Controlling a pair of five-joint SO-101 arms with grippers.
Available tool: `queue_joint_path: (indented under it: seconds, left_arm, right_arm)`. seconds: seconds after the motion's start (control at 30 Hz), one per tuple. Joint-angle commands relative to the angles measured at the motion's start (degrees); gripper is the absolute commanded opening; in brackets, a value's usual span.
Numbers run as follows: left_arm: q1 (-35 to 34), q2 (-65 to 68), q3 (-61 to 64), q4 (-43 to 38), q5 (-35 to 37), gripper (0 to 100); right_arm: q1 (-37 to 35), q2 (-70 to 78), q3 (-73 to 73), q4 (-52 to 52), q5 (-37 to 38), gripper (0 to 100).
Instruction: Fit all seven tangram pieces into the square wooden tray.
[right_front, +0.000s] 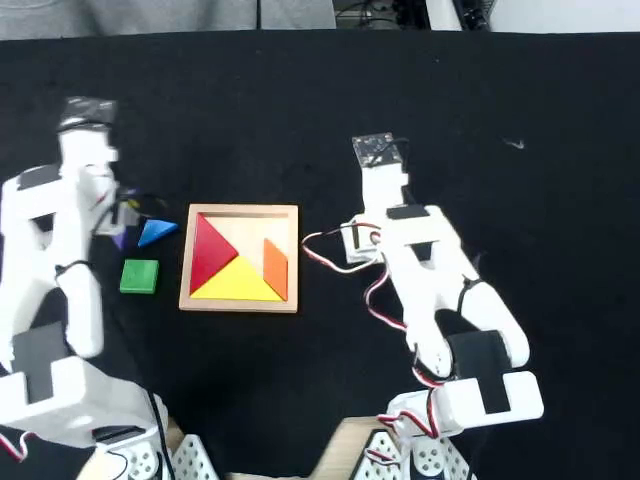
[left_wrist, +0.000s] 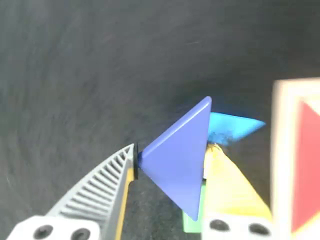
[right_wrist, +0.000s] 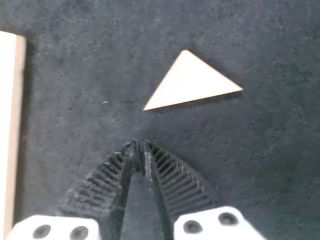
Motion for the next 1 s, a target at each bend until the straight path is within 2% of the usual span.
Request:
queue_joint_path:
  seconds: [0.0, 0.2, 0.4, 0.57, 0.77, 0.97]
  left_arm:
    - [8.7, -4.7, -6.6, 4.5, -10.5, 12]
    - [22.2, -2.5, -15.2, 11.6, -27.1, 12]
    - [30.5, 7.7, -22.0, 16.3, -40.6, 12]
    - [34.3, 15.6, -31.2, 21.9, -45.0, 12]
    - [34.5, 25.1, -39.3, 22.2, -51.7, 12]
    - [34.6, 32.8, -46.2, 24.9, -52.0, 12]
  right_arm:
    - [5.4, -0.7, -4.5, -0.8, 0.6, 1.4]
    - [13.5, -0.1, -6.6, -1.0, 0.4, 1.5]
    - [18.4, -0.1, -6.4, -4.0, 0.1, 1.5]
    - [19.0, -0.1, -6.6, -4.1, 0.1, 1.5]
    - [19.1, -0.1, -6.6, -4.1, 0.1, 1.5]
    - [19.1, -0.1, -6.4, -5.6, 0.1, 1.5]
